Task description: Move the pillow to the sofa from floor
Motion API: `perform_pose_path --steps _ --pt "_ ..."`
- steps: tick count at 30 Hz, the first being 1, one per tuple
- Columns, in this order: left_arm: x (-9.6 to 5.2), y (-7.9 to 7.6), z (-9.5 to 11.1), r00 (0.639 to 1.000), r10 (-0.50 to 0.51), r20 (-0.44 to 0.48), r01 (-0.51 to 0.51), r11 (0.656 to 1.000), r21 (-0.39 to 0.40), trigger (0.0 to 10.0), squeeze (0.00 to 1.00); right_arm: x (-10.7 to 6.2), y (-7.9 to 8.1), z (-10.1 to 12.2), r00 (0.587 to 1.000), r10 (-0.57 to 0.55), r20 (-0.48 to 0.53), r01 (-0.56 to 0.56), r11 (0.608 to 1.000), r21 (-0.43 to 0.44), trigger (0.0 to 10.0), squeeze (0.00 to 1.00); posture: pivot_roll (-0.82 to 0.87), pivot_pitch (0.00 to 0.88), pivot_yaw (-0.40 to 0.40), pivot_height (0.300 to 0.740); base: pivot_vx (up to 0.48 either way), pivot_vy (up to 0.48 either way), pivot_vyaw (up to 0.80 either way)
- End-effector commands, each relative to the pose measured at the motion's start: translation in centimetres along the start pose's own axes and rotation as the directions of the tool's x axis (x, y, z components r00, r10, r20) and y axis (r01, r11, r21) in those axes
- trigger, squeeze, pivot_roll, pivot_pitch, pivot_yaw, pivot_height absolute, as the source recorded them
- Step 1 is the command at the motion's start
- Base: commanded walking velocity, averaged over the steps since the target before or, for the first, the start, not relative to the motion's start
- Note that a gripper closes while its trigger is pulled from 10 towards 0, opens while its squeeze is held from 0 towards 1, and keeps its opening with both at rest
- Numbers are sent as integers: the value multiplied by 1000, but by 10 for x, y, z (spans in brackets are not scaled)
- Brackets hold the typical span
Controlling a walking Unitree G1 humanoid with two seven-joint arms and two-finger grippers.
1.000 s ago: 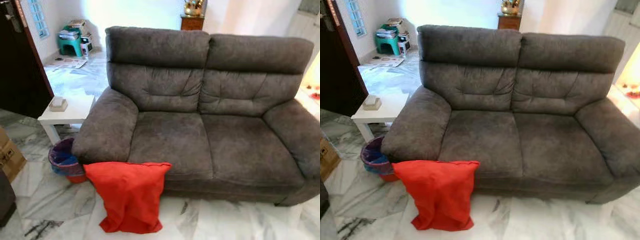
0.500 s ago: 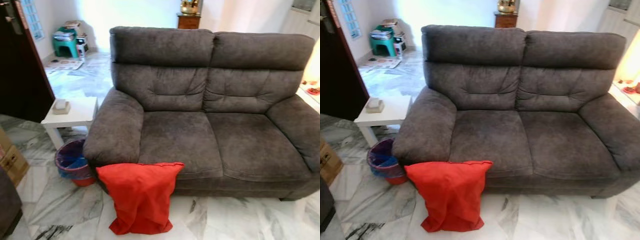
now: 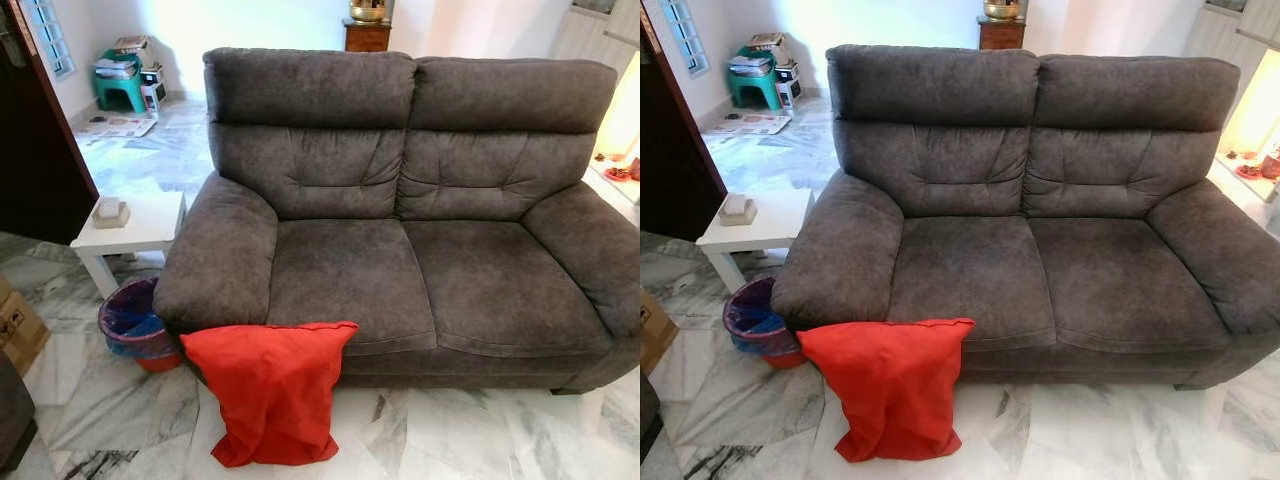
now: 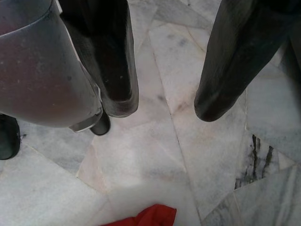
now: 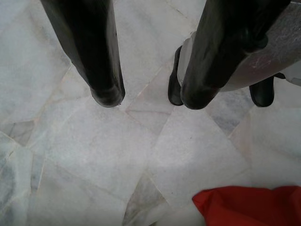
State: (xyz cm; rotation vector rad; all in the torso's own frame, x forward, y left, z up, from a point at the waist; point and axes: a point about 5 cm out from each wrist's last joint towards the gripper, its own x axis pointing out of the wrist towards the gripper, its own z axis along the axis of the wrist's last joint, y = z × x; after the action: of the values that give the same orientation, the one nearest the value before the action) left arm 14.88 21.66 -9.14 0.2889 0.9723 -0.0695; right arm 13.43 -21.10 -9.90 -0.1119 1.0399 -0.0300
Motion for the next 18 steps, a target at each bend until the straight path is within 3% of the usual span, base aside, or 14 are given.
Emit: perform_pose_path --steps 1,18 --pt "6 12 16 998 -26 -58 17 986 -164 10000 0 2 -15 11 998 -63 16 45 847 530 10000 0 -53 0 41 740 0 0 0" --pt "6 12 16 998 -26 -58 17 986 -164 10000 0 2 -15 11 998 -63 16 45 847 530 10000 0 -53 0 41 740 0 0 0"
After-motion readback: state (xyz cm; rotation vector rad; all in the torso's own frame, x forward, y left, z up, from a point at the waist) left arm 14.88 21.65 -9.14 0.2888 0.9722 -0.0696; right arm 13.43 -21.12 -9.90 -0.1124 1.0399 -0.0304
